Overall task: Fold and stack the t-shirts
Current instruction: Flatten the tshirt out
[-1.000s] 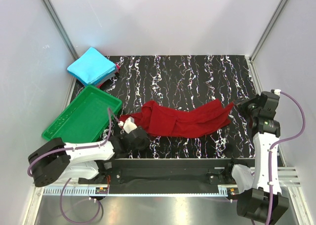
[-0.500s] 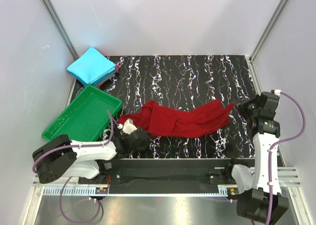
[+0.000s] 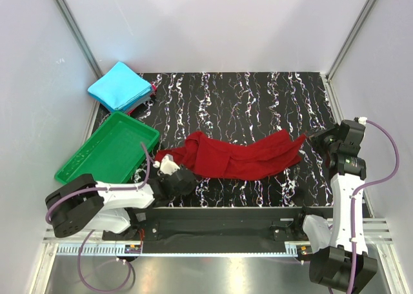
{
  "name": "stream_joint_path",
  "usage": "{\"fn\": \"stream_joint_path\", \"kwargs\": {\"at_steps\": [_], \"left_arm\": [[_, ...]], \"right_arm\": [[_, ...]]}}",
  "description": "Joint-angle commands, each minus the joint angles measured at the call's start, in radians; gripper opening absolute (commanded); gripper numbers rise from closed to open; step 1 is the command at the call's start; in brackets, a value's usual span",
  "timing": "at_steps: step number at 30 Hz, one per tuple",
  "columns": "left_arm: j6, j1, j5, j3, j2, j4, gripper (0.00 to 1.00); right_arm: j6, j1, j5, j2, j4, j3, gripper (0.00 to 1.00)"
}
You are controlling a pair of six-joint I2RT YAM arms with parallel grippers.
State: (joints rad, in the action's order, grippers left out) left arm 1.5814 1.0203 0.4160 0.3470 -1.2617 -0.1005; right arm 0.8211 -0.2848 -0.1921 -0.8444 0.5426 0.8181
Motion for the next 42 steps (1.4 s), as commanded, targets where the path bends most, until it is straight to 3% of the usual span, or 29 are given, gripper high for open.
{"fn": "stream_joint_path", "kwargs": {"at_steps": [1, 19, 27, 37, 42], "left_arm": [[-0.027, 0.003, 0.049, 0.041, -0.024, -0.042, 0.34], [-0.032, -0.017, 0.069, 0.047, -0.050, -0.080, 0.31], [-0.043, -0.028, 0.060, 0.055, -0.062, -0.087, 0.25], [-0.066, -0.051, 0.023, 0.073, -0.110, -0.113, 0.27], [-0.069, -0.055, 0.006, 0.076, -0.128, -0.133, 0.21]], "right_arm": [[-0.016, -0.005, 0.026, 0.008, -0.038, 0.015, 0.00], [-0.017, -0.005, 0.033, 0.014, -0.041, -0.008, 0.00], [-0.025, -0.005, 0.036, -0.001, -0.049, -0.008, 0.00], [-0.025, -0.005, 0.036, -0.001, -0.056, -0.016, 0.00], [-0.025, -0.005, 0.037, -0.002, -0.058, -0.017, 0.00]]}}
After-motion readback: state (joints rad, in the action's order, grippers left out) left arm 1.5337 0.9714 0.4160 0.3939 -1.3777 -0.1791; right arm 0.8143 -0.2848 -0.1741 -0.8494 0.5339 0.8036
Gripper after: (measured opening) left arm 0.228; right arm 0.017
